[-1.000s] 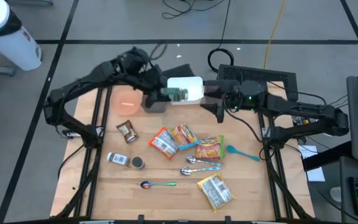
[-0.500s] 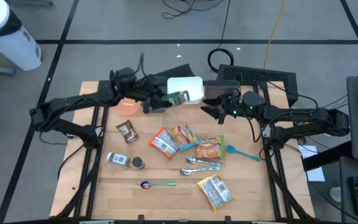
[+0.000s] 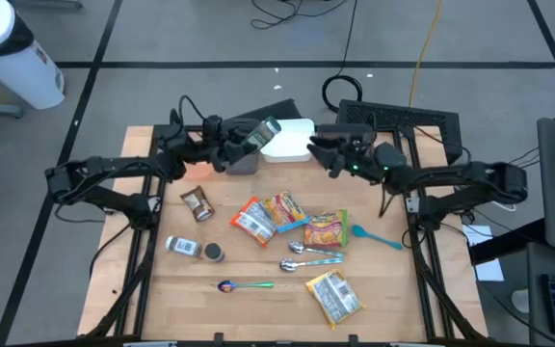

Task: Pick & Place Food Item
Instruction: Put the green seasoning bottle into the left black bin

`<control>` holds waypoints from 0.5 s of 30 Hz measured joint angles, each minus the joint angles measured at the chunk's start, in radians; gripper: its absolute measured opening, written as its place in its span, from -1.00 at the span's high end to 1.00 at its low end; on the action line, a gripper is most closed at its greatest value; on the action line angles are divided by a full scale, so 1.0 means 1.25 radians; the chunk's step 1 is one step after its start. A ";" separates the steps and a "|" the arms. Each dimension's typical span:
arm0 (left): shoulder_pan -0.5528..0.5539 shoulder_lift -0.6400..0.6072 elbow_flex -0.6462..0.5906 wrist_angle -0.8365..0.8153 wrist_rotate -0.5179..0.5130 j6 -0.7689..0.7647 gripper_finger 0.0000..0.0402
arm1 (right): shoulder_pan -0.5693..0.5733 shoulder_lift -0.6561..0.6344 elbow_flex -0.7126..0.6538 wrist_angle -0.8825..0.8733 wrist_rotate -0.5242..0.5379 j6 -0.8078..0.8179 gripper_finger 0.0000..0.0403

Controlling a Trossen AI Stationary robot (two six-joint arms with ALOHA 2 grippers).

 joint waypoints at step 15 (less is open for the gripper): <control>-0.014 0.097 0.100 0.014 -0.082 0.036 -0.02 | 0.044 0.137 0.095 0.145 0.136 -0.110 -0.37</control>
